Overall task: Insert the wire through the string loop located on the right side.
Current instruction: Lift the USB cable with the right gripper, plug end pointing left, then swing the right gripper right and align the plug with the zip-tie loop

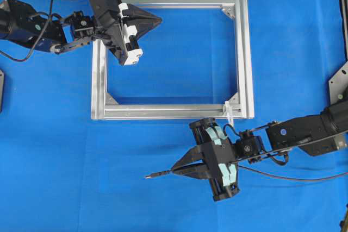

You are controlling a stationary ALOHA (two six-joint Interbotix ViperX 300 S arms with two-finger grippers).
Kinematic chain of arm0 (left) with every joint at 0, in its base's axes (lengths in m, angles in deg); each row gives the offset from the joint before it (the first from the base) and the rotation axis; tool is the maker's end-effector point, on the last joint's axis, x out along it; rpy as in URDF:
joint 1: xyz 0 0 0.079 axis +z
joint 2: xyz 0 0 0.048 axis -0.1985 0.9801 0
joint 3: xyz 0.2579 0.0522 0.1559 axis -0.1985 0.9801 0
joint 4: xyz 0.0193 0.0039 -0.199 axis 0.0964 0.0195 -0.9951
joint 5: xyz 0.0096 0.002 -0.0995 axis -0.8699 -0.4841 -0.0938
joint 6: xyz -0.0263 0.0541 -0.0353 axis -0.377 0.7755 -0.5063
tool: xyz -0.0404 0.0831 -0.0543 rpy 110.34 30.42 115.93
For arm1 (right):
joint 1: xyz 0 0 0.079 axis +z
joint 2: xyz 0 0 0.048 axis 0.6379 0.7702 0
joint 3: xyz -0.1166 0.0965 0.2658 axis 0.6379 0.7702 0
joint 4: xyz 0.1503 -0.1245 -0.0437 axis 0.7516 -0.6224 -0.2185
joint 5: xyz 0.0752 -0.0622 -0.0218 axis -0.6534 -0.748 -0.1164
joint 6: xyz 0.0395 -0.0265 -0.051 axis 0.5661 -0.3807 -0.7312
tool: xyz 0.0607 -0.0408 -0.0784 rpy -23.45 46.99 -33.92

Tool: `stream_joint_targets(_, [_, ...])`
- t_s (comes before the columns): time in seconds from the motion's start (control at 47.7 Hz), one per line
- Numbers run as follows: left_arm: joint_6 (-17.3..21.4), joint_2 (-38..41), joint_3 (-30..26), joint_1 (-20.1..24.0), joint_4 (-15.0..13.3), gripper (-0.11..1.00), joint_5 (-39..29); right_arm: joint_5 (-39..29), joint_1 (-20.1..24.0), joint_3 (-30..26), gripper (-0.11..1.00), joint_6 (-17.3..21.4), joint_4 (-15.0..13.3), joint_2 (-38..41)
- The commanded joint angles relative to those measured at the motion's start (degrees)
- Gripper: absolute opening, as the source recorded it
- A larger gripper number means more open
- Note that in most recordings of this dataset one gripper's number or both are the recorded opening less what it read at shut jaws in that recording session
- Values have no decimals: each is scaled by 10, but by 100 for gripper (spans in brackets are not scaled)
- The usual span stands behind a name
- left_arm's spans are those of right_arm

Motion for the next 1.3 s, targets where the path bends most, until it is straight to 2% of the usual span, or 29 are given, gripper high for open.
stream_joint_targets(0.0, [1, -19, -9, 1, 2, 0, 4, 2, 2, -11, -4, -1, -1, -19])
stream_joint_targets(0.88, [0, -19, -10, 1, 2, 0, 4, -6, 3, -4, -4, 1, -1, -23])
stream_joint_targets(1.09, [0, -19, -10, 1, 2, 0, 4, -6, 9, 35, -4, 5, 4, -45])
stream_joint_targets(1.278, [0, -19, -11, 0, 2, 0, 4, -4, 20, 103, -4, 9, 15, -90])
